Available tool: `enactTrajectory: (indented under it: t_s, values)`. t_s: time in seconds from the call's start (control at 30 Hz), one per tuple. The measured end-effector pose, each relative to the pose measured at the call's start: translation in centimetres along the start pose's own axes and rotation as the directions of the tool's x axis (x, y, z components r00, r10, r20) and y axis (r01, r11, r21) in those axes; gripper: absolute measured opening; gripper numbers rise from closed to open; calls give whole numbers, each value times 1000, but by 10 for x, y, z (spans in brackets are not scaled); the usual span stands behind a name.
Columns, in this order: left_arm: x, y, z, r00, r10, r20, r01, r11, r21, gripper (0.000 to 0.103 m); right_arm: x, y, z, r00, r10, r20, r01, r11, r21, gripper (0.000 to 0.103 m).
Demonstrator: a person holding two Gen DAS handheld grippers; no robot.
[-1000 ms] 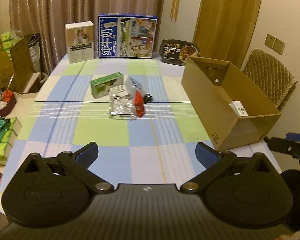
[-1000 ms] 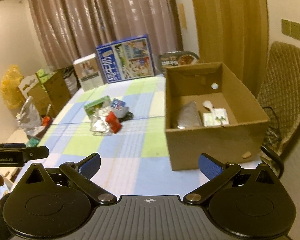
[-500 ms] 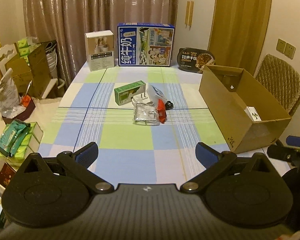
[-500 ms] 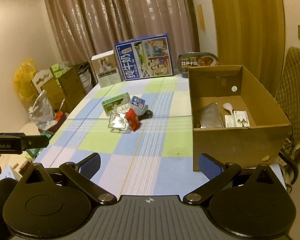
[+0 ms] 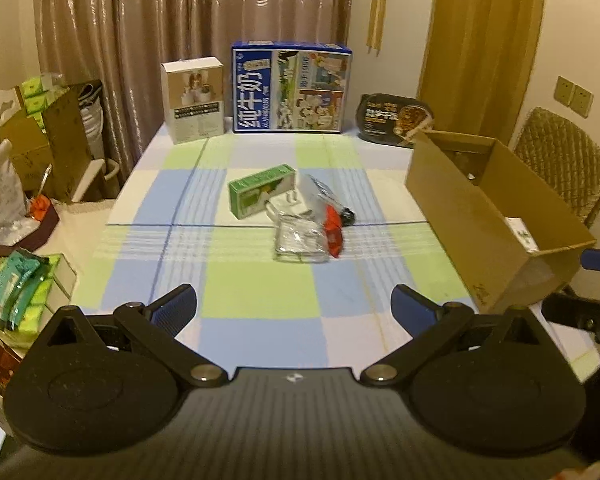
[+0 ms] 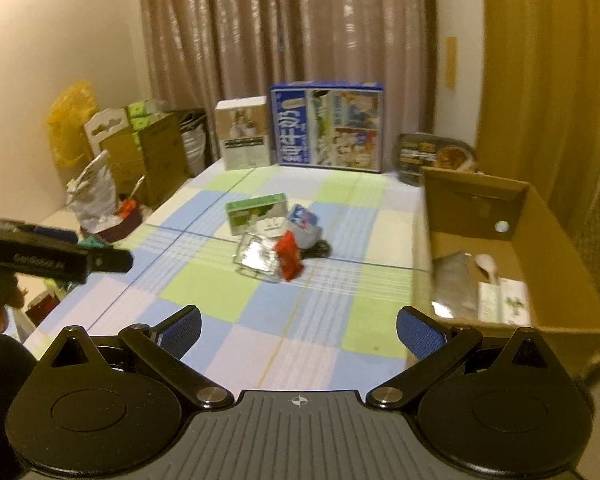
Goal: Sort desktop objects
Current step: 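Move both tools back from the cardboard box over the remaining table items, then grasp the clear wire rack bag with the left gripper while the right gripper grasps the red snack packet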
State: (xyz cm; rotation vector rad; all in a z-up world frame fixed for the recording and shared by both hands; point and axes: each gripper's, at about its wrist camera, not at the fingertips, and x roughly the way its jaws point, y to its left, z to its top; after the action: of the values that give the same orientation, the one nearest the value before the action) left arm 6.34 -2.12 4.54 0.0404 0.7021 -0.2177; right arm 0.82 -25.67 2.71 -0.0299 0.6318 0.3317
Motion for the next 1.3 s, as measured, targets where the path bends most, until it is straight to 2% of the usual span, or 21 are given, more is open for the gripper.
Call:
enactTrajectory:
  t_s: [0.2, 0.4, 0.6, 0.8, 1.0, 1.17, 1.3]
  values:
    - [36, 20, 10, 998, 44, -33, -44, 999, -6, 102, 51, 8, 1, 999, 52, -3, -52, 998, -46, 101]
    - [87, 30, 17, 997, 59, -53, -58, 998, 25, 102, 108, 2, 3, 998, 67, -4, -67, 996, -60, 101]
    - [143, 29, 26, 996, 49, -69, -44, 996, 71, 102, 156, -10, 7, 993, 105, -46, -108, 991, -76, 101]
    - [178, 25, 28, 994, 13, -106, -5, 997, 80, 102, 184, -20, 0, 993, 96, -66, -104, 986, -131, 99]
    - [186, 19, 34, 996, 15, -85, -3, 991, 137, 102, 213, -15, 2, 990, 91, -106, -108, 981, -163, 88]
    - [189, 23, 42, 999, 22, -49, -15, 990, 143, 102, 230, -27, 13, 992, 61, -109, -72, 992, -102, 75]
    - [198, 26, 42, 998, 22, -53, -13, 987, 160, 101, 233, -30, 23, 995, 43, -94, -53, 994, -98, 74]
